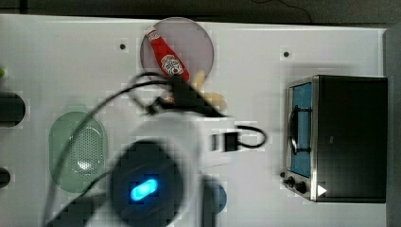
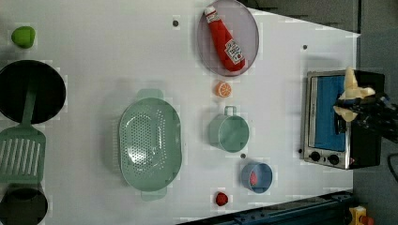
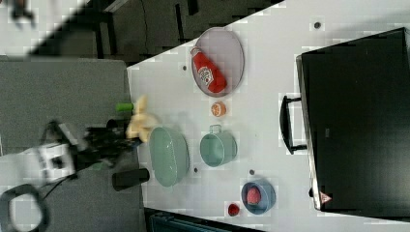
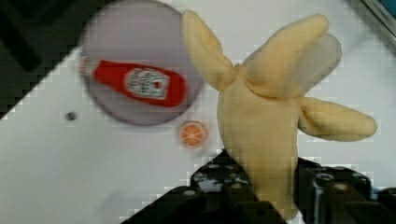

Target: Pick Banana and place it in strainer.

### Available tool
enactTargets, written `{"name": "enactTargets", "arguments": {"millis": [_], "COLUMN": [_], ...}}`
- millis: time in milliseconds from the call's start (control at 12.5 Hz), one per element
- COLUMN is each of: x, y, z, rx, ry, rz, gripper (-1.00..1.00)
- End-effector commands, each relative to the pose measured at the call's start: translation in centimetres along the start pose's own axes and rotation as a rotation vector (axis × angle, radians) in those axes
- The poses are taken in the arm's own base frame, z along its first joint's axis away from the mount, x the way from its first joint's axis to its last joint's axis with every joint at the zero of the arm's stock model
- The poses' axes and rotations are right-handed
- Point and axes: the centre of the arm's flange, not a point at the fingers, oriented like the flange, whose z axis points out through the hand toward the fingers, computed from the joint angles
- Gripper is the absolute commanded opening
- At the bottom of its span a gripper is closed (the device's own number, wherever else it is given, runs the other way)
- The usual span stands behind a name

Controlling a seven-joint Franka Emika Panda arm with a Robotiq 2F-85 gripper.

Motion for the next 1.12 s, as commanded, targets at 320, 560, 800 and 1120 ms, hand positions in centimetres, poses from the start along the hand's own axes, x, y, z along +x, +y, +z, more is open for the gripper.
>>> {"name": "enactTargets", "arguments": {"millis": [320,560,800,1120], "x": [-18.2,-24.8,-29.4,-32.0], "y": [-10.9,-14.8,-16.7,-17.6], "z": [4.4,8.8,13.4,18.6], "rx": [-0.059,-0.059,-0.102,-0.162], "ry": [-0.122,-0.161,-0.219,-0.204], "rz": [-0.044,0.174,0.426,0.586], "gripper": [-0.32,-0.32,-0.32,-0.22]}}
